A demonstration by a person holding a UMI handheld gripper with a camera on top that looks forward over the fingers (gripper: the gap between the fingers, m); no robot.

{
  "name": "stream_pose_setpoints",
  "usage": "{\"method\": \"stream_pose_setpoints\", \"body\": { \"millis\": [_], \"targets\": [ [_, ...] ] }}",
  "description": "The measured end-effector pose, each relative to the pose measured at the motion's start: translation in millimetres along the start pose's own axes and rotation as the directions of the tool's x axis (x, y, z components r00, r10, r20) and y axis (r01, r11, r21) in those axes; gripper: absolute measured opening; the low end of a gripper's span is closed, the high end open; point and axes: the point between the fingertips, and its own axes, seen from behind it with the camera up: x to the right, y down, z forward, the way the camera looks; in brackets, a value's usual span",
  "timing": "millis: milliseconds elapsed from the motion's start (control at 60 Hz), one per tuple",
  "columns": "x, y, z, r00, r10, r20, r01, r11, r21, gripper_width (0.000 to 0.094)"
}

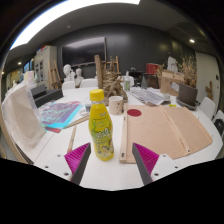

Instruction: Pour water

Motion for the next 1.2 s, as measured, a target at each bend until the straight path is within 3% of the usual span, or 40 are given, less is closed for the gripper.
{"method": "stream_pose_setpoints", "body": {
  "millis": [217,317,400,650,933,1067,1200],
  "targets": [
    [-16.6,-6.7,66.5,0.998,-0.001,-0.060,0.005,0.998,0.062,0.0796],
    [-17.8,-9.4,82.9,0.996,0.026,-0.080,-0.019,0.997,0.081,0.0684],
    [-22.4,-13.4,87.9,0.996,0.032,-0.078,-0.024,0.995,0.097,0.0481],
    [-14.3,-15.9,82.0,0.990,0.033,-0.140,-0.022,0.996,0.081,0.0283],
    [30.0,-86.3,55.2,0.970,-0.033,-0.242,0.058,0.994,0.095,0.0274],
    [83.4,-143.9,51.8,0.931,-0.137,-0.338,0.180,0.979,0.097,0.0273],
    [133.9,-199.9,71.9,0.849,-0.302,-0.433,0.355,0.934,0.046,0.0274]
  ]
}}
